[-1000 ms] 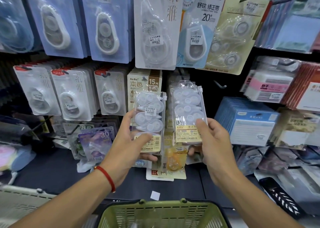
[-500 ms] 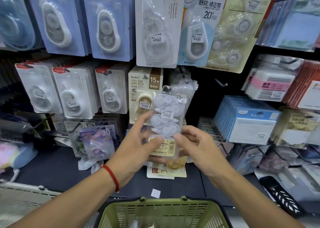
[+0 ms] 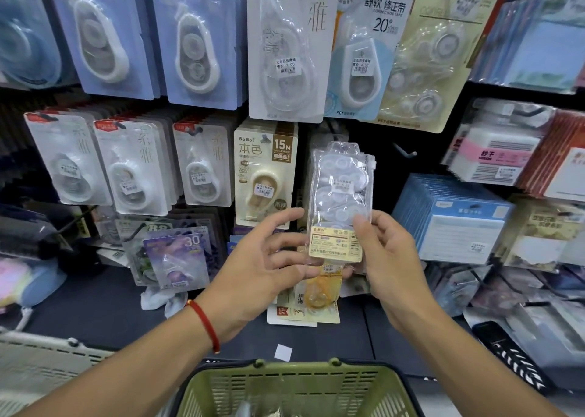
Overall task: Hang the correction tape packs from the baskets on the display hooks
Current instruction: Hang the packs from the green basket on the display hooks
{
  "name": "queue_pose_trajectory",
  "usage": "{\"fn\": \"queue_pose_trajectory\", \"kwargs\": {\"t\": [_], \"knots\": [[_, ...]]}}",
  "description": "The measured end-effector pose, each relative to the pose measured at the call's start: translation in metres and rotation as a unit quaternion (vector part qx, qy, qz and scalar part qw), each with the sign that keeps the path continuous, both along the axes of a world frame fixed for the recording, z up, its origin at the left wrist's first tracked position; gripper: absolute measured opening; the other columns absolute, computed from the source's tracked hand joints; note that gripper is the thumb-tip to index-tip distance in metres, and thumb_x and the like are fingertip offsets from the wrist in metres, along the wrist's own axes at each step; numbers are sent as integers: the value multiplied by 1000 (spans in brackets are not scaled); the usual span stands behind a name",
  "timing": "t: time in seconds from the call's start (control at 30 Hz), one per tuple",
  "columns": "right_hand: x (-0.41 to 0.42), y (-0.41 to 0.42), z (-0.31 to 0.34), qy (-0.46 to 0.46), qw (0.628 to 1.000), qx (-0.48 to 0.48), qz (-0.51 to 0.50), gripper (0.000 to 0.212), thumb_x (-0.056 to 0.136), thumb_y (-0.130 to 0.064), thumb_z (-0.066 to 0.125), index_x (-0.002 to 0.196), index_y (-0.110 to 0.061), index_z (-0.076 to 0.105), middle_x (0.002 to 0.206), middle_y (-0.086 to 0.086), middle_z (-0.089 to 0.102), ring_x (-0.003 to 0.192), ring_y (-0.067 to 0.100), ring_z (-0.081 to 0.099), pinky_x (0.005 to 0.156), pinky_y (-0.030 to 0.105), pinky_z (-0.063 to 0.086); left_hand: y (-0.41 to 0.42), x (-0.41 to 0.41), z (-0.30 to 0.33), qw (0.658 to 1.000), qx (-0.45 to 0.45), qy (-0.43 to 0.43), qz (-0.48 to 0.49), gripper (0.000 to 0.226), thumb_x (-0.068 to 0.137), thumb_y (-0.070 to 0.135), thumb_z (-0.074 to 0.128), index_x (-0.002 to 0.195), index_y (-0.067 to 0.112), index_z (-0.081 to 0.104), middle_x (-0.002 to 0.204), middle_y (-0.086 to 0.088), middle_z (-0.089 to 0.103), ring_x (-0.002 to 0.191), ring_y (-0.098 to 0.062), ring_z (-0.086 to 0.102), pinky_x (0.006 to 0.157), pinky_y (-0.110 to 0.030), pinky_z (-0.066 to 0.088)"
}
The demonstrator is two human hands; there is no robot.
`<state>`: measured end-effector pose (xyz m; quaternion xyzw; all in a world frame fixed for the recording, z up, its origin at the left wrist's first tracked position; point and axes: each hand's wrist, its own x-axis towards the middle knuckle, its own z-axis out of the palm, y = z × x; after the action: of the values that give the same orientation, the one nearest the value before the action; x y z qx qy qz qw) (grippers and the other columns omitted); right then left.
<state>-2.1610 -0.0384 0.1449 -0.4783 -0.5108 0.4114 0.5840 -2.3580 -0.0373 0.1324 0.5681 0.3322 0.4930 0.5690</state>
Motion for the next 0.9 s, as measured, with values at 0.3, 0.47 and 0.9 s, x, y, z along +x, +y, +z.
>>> {"fn": "queue_pose_trajectory", "kwargs": {"t": [0.3, 0.47, 0.9], "knots": [[9, 9, -9, -70, 997, -19, -22, 25, 109, -42, 52, 105, -29, 73, 100, 3, 80, 92, 24, 79, 64, 34, 60, 4, -2, -1, 998, 9, 54, 33, 66, 74, 3, 84, 131, 32, 64, 120, -4, 73, 105, -21, 75, 96, -43, 61], [19, 8, -29, -459, 882, 32, -104, 51, 106, -28, 57, 153, -15, 44, 147, 3, 51, 138, 22, 48, 115, 38, 39, 13, -14, -5, 910, 187, 324, 180, 59, 88, 0, 68, 140, 29, 62, 135, 11, 63, 129, -6, 57, 108, -25, 48], [-26, 106, -11, -660, 734, 68, -143, 76, 100, -29, 51, 167, -19, 17, 176, 13, 3, 161, 31, 12, 121, 52, 34, 41, -23, -18, 800, 297, 471, 224, 91, 85, 7, 72, 164, 23, 31, 170, -1, 9, 155, -25, 18, 108, -41, 51]]}}
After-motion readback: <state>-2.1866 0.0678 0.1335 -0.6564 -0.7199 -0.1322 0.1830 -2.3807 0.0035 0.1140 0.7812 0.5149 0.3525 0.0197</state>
